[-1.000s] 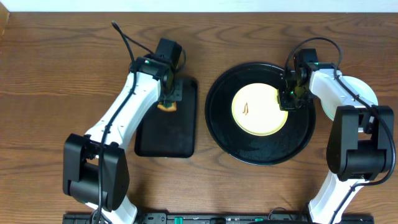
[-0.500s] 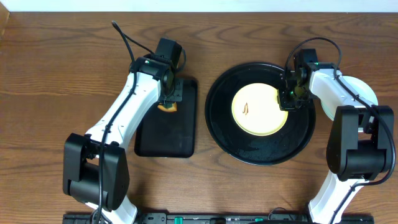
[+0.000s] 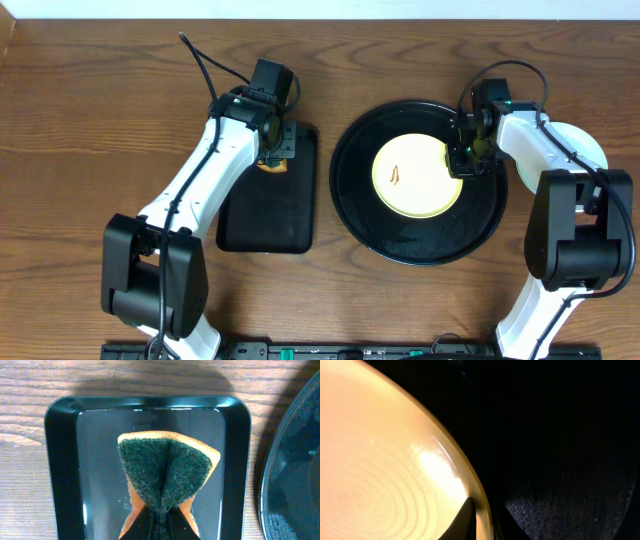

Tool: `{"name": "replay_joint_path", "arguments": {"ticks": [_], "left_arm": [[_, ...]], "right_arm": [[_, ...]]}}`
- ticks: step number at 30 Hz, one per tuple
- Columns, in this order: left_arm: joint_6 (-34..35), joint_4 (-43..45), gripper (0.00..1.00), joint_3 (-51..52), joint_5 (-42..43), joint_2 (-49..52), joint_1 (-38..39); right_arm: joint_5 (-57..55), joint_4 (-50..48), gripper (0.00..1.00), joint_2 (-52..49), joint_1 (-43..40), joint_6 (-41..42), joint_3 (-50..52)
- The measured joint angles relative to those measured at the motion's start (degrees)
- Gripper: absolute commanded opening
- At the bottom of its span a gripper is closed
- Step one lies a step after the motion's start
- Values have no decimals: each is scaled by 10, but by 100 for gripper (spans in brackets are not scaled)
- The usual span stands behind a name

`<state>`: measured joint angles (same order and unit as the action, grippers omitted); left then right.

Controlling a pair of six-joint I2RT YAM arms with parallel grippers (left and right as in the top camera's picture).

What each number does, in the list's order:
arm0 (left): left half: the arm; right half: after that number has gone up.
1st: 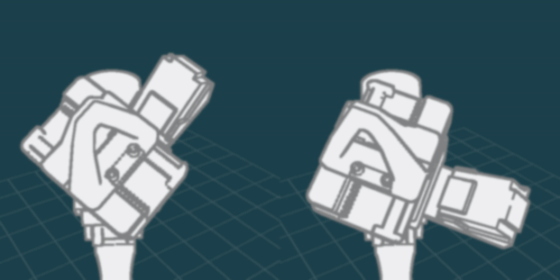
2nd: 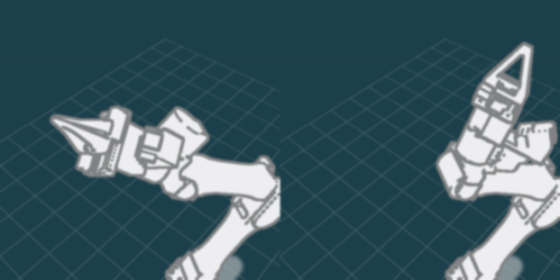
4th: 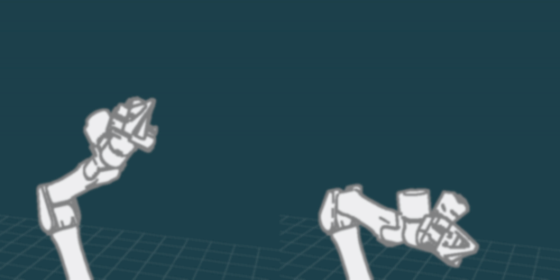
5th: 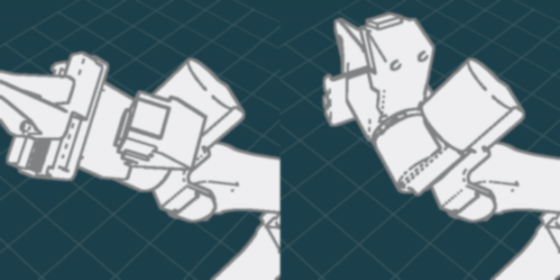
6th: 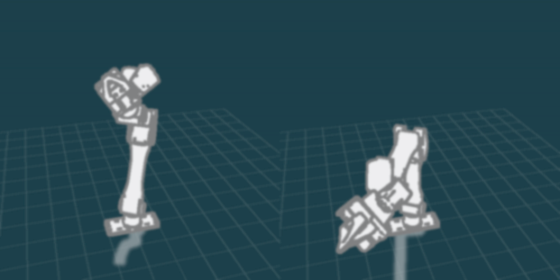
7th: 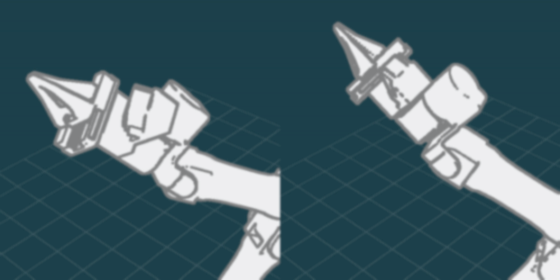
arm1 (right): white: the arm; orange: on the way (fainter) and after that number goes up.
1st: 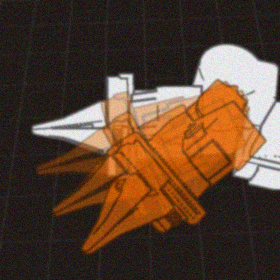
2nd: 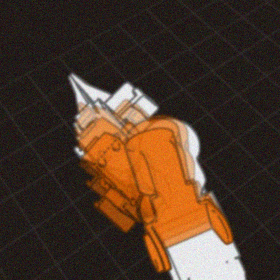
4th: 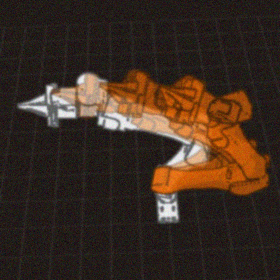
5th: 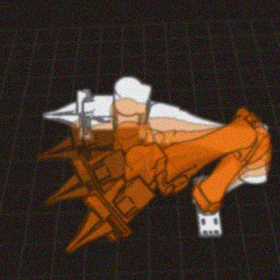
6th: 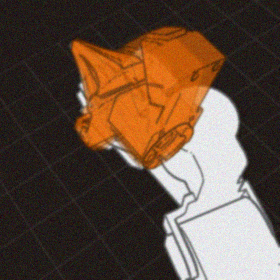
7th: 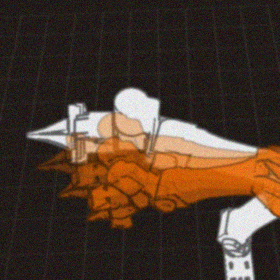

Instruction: Clean dirty plates on tray and stack at the side

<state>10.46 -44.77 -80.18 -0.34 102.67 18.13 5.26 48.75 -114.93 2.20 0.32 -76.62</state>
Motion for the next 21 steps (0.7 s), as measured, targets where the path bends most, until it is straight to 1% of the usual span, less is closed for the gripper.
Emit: {"name": "replay_joint_path", "arguments": {"ticks": [6, 8, 13, 17, 21], "left_arm": [[0, 0, 8, 0, 0, 0, 9], [0, 0, 7, 0, 0, 0, 12], [12, 3, 8, 0, 2, 0, 17], [19, 28, 7, 0, 14, 0, 24], [26, 28, 7, -5, 31, 0, 44]], "right_arm": [[3, 0, 20, 0, 4, -1, 2], [3, 0, 22, 0, 4, -1, 2], [5, 0, 24, 0, 4, -2, 2], [6, 0, 24, 0, 4, -2, 2], [7, 0, 24, 0, 4, -2, 3]]}}
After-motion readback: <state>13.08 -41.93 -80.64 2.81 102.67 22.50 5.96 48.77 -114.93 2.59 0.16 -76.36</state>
